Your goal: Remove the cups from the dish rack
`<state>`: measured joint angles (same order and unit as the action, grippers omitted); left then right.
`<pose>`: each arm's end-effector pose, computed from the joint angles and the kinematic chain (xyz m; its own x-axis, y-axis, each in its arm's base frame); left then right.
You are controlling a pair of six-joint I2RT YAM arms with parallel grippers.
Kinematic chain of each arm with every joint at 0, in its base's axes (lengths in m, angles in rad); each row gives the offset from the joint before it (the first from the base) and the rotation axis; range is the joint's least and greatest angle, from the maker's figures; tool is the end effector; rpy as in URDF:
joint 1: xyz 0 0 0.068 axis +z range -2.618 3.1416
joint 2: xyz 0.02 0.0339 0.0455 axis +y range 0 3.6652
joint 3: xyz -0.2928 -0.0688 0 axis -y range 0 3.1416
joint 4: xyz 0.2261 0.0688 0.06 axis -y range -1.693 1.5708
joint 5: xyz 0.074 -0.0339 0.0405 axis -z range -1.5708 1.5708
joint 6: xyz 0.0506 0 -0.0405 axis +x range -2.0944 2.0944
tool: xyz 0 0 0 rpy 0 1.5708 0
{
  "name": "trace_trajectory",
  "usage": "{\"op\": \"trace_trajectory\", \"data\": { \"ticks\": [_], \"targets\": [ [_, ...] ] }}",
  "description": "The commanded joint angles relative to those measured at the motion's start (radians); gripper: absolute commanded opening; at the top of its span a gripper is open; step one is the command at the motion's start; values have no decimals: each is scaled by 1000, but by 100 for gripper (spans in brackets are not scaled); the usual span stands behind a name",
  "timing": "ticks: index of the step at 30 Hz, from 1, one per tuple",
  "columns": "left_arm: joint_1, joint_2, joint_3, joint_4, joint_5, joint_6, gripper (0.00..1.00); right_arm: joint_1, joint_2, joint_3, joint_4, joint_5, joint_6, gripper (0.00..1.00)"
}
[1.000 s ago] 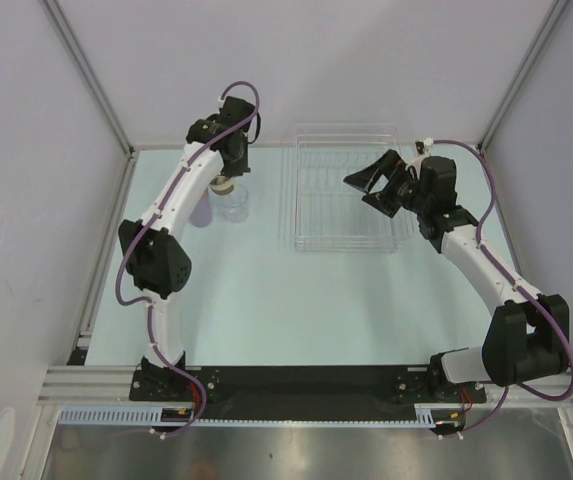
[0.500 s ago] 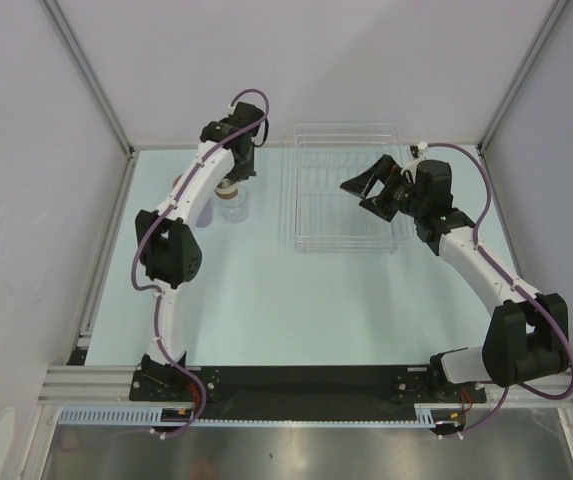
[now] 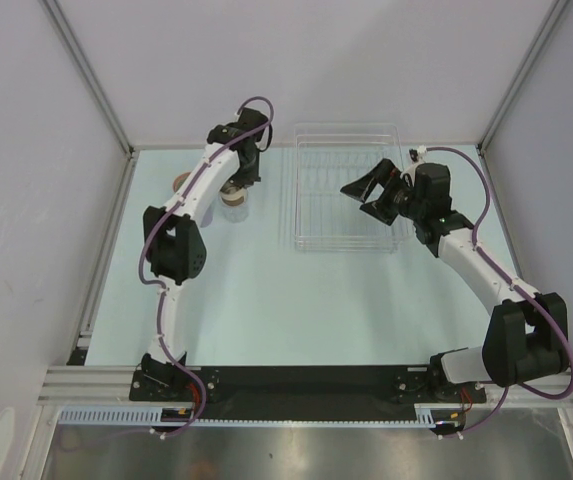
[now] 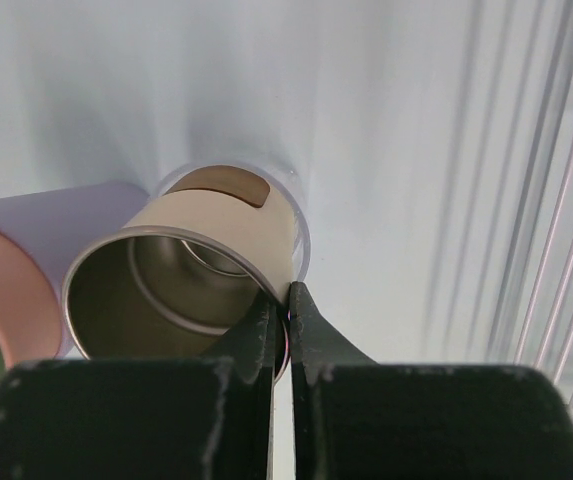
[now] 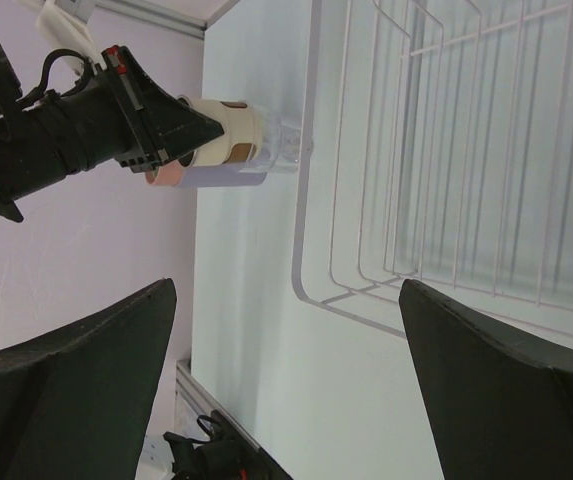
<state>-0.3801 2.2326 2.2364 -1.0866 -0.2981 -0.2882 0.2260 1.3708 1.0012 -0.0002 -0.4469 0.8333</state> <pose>0.4542 -0.1655 0.2973 -0.8509 0.0474 -0.5233 -0.0157 0.9932 0.1155 0.2932 0.0899 0.3315 -0.6771 0.5292 -0.5114 -0.1392 0.5902 0.7952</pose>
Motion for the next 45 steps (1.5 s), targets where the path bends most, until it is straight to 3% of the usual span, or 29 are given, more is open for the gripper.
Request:
{"op": "trace_trajectory", "data": {
  "ticks": [1,6,13,15,20,25,29,30,34,37,45],
  "targets": [
    [-2,12,55,7,20,-5,0,1,-4,-3,11,20,-19,100],
    [-2,13,54,5,25,-9,5,1,5,-3,14,19,-14,100],
    [-2,-11,54,2,14,-20,61,1,13,-1,25,13,-5,100],
    [-3,-31,52,-1,2,-29,69,1,13,-1,26,14,-7,100],
    [-22,-125,69,-4,-15,-48,76,1,4,5,25,23,-16,100],
    [-95,-315,33,10,-44,-52,77,1,-6,40,-33,65,-51,100],
    [-201,-496,-120,98,-62,-42,82,12,-24,92,-142,176,-115,100],
    [-224,-534,-170,125,-73,-39,100,24,-27,103,-168,203,-152,100],
    [-341,-814,-484,270,-99,-63,100,90,-35,154,-308,367,-266,100],
    [-356,-979,-761,369,-52,-103,100,148,-59,140,-394,508,-312,100],
    [-402,-1202,-1043,399,-124,-83,100,266,-182,25,-446,723,-362,100]
  ]
}}
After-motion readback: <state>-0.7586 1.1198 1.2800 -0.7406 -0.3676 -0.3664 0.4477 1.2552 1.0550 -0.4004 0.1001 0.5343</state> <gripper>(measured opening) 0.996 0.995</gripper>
